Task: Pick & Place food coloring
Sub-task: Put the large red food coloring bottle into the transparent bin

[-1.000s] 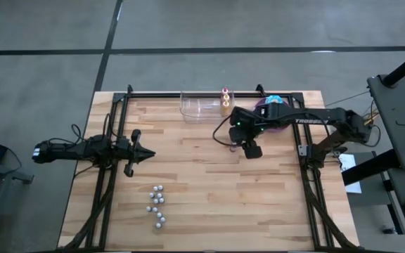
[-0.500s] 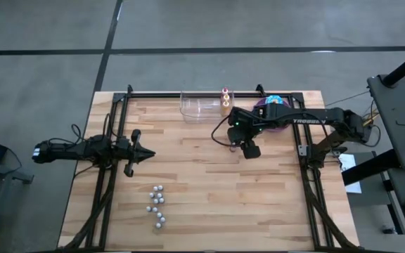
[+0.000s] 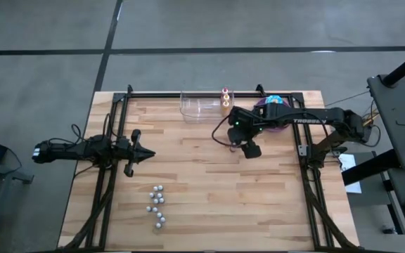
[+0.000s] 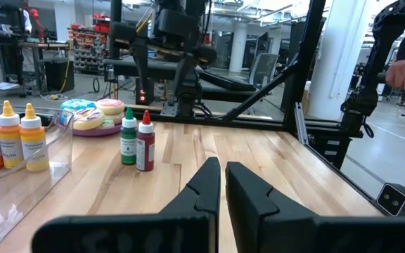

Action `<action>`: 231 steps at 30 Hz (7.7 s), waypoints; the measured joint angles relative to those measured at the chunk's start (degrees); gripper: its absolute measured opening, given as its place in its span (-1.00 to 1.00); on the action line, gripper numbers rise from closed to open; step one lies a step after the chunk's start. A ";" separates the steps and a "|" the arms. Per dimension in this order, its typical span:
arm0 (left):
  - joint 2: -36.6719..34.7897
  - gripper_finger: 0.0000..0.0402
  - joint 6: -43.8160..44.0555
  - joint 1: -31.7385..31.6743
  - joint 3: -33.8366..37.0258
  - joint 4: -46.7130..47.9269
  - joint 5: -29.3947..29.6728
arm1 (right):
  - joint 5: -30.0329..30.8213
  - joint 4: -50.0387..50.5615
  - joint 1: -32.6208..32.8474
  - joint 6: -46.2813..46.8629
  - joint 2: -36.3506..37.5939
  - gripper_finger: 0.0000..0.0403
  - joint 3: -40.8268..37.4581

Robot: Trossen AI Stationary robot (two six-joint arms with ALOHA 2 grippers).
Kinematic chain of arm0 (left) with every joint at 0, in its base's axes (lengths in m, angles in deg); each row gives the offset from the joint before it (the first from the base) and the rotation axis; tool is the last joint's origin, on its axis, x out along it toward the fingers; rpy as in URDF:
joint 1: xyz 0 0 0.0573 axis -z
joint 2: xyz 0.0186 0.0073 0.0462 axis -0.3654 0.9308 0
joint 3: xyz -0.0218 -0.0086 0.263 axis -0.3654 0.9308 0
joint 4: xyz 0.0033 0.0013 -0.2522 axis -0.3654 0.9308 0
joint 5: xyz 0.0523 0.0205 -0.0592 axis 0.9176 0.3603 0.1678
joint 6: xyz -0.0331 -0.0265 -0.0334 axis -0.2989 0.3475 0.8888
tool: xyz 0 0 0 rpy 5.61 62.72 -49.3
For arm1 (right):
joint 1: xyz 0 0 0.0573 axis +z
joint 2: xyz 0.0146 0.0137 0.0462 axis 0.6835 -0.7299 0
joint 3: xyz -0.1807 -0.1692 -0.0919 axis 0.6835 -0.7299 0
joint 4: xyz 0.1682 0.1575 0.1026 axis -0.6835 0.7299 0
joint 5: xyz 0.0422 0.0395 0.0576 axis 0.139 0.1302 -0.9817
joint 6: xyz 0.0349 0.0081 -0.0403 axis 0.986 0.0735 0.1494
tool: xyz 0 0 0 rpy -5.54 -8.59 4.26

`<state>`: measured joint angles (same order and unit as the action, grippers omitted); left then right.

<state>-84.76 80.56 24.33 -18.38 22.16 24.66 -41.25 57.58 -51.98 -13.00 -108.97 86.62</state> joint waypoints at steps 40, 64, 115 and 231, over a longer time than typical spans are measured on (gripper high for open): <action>0.03 -1.00 0.00 0.00 0.00 -0.38 -0.02 | 2.97 0.58 -2.06 -4.75 -10.24 0.23 -0.87; 0.05 -1.00 0.00 -0.01 -0.01 -0.39 -0.02 | 2.48 -1.90 -2.06 -4.29 -10.90 -0.02 -1.48; 0.05 -1.00 0.00 -0.01 0.00 -0.39 -0.02 | 3.10 11.99 -17.87 -4.86 -10.90 -0.47 25.52; 0.03 -1.00 0.01 -0.02 -0.01 -0.42 0.00 | -2.08 6.76 -24.16 -9.29 -26.68 -0.42 24.48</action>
<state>-84.73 80.56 24.32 -18.39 21.74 24.66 -43.33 64.34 -76.13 -22.29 -135.65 111.10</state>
